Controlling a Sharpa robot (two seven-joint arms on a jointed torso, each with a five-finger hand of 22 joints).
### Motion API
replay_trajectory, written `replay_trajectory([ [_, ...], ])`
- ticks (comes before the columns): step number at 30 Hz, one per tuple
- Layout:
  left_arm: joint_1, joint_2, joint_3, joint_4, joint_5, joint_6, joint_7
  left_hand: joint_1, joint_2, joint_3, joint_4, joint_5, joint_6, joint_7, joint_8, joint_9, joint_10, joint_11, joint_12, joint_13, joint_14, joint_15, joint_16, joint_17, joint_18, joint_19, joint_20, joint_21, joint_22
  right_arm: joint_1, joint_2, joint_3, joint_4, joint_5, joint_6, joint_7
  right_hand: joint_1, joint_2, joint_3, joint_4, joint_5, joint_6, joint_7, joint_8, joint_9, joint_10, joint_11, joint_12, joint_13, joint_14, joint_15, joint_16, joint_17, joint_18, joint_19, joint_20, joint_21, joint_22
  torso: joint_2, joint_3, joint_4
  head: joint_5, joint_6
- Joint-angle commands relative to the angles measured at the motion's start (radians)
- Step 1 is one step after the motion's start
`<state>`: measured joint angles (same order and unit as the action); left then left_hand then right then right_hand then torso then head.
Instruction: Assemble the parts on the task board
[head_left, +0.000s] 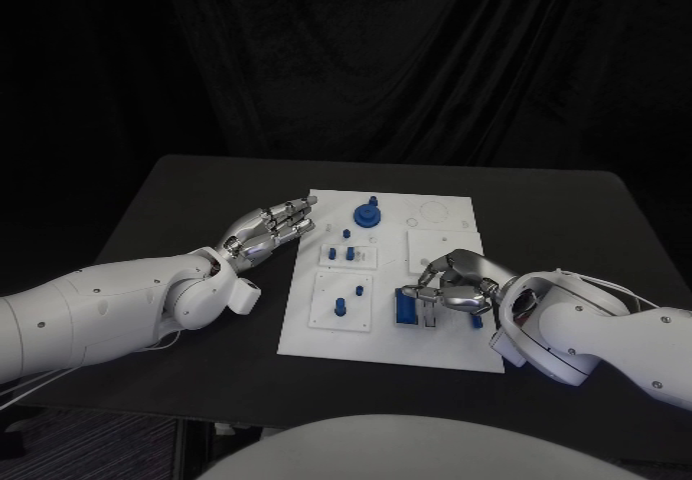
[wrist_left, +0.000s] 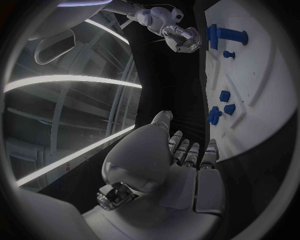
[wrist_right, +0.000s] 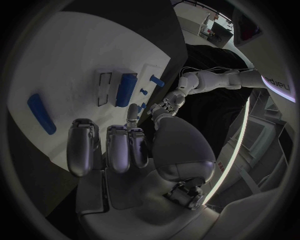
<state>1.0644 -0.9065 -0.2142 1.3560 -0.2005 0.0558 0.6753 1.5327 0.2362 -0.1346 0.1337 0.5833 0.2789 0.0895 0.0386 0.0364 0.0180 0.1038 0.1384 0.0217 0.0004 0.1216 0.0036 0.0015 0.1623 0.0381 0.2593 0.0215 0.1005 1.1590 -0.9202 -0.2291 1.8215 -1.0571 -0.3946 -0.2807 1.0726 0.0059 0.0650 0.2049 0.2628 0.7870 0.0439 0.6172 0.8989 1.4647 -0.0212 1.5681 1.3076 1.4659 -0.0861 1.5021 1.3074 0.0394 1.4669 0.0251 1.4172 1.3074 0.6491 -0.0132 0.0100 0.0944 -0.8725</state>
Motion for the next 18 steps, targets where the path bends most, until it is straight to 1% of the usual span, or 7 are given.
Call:
replay_trajectory([
  [1, -0.002, -0.001, 0.001, 0.003, 0.003, 0.011, 0.013, -0.008, 0.003, -0.002, -0.006, 0.004, -0.002, 0.005, 0.007, 0.001, -0.001, 0.001, 0.001, 0.001, 0.0, 0.004, -0.004, -0.002, 0.018, 0.001, 0.008, 0.006, 0.002, -0.001, -0.014, 0.0, 0.014, -0.071, -0.079, 0.081, 0.018, 0.004, 0.0, -0.008, 0.01, -0.007, -0.001, 0.012, 0.006, 0.106, -0.007, 0.003, 0.263, 0.074, -0.004, 0.005, 0.09, -0.002, 0.048, -0.005, 0.008, 0.214, -0.001, 0.0, -0.0001, 0.0, 0.0],
  [3, -0.002, -0.002, 0.001, 0.004, 0.003, 0.01, 0.013, -0.008, 0.003, -0.002, -0.006, 0.004, -0.002, 0.005, 0.007, 0.001, -0.001, 0.001, 0.001, 0.001, 0.0, 0.004, -0.004, -0.002, 0.018, 0.001, 0.008, 0.006, 0.002, -0.001, -0.025, 0.0, 0.02, -0.076, -0.079, 0.083, 0.023, 0.011, -0.002, -0.006, 0.028, -0.005, -0.003, 0.023, 0.009, 0.106, -0.008, 0.003, 0.263, 0.074, -0.005, 0.005, 0.091, -0.002, 0.048, -0.006, 0.009, 0.215, -0.001, -0.0007, 0.0005, -0.001, 0.0],
  [5, -0.003, -0.003, 0.001, 0.005, 0.003, 0.009, 0.013, -0.009, 0.003, 0.0, -0.009, 0.004, -0.002, 0.005, 0.007, 0.001, -0.001, 0.001, 0.001, 0.001, 0.0, 0.004, -0.004, -0.002, 0.018, 0.002, 0.009, 0.006, 0.002, -0.001, -0.041, 0.0, 0.025, -0.086, -0.079, 0.078, 0.026, 0.019, -0.003, 0.0, 0.07, 0.002, -0.007, 0.031, 0.007, 0.106, -0.012, 0.003, 0.263, 0.074, -0.008, 0.006, 0.091, -0.002, 0.048, -0.008, 0.009, 0.215, 0.0, -0.0012, 0.0006, 0.0, 0.0],
  [7, -0.003, -0.005, 0.001, 0.006, 0.003, 0.008, 0.013, -0.009, 0.003, 0.0, -0.009, 0.004, -0.002, 0.005, 0.007, 0.001, -0.001, 0.001, 0.001, 0.001, 0.0, 0.004, -0.004, -0.002, 0.018, 0.002, 0.009, 0.006, 0.002, -0.001, -0.059, 0.0, 0.031, -0.107, -0.076, 0.066, 0.034, 0.02, -0.004, 0.002, 0.102, 0.001, -0.01, 0.032, 0.002, 0.106, -0.014, 0.003, 0.263, 0.074, -0.01, 0.006, 0.09, -0.002, 0.048, -0.01, 0.009, 0.215, -0.001, -0.0013, 0.0008, 0.0, 0.0],
  [14, -0.003, -0.009, 0.001, 0.01, 0.003, 0.002, 0.012, -0.009, 0.003, 0.001, -0.01, 0.004, -0.001, 0.005, 0.007, 0.001, -0.001, 0.002, 0.002, 0.001, 0.0, 0.005, -0.004, -0.002, 0.018, 0.002, 0.009, 0.006, 0.002, 0.003, -0.144, 0.0, 0.056, -0.221, -0.044, -0.026, 0.043, 0.013, -0.009, 0.009, 0.148, -0.004, -0.008, 0.023, -0.015, 0.106, -0.014, 0.003, 0.263, 0.073, -0.01, 0.004, 0.085, -0.002, 0.048, -0.011, 0.009, 0.214, 0.0, -0.0022, 0.0021, 0.001, 0.0],
  [16, -0.003, -0.009, 0.001, 0.011, 0.003, 0.001, 0.012, -0.009, 0.003, 0.001, -0.01, 0.004, 0.0, 0.005, 0.007, 0.001, -0.001, 0.002, 0.003, 0.001, 0.0, 0.005, -0.004, -0.001, 0.018, 0.002, 0.009, 0.006, 0.002, 0.005, -0.167, -0.001, 0.062, -0.267, -0.037, -0.055, 0.05, 0.009, -0.009, 0.008, 0.168, 0.001, -0.009, 0.022, -0.022, 0.106, -0.014, 0.003, 0.263, 0.073, -0.011, 0.004, 0.086, -0.003, 0.049, -0.011, 0.011, 0.215, 0.0, -0.0021, 0.0019, 0.002, 0.0],
  [18, -0.003, -0.009, 0.001, 0.011, 0.003, 0.0, 0.013, -0.01, 0.003, 0.001, -0.01, 0.004, 0.001, 0.005, 0.007, 0.002, 0.0, 0.002, 0.003, 0.002, 0.0, 0.005, -0.004, -0.001, 0.018, 0.002, 0.009, 0.006, 0.002, 0.006, -0.188, -0.002, 0.067, -0.325, -0.029, -0.09, 0.05, 0.009, -0.009, 0.008, 0.171, 0.003, -0.009, 0.022, -0.023, 0.106, -0.015, 0.003, 0.263, 0.074, -0.011, 0.005, 0.088, -0.004, 0.05, -0.011, 0.014, 0.216, 0.0, -0.0015, 0.0005, 0.002, 0.0],
])
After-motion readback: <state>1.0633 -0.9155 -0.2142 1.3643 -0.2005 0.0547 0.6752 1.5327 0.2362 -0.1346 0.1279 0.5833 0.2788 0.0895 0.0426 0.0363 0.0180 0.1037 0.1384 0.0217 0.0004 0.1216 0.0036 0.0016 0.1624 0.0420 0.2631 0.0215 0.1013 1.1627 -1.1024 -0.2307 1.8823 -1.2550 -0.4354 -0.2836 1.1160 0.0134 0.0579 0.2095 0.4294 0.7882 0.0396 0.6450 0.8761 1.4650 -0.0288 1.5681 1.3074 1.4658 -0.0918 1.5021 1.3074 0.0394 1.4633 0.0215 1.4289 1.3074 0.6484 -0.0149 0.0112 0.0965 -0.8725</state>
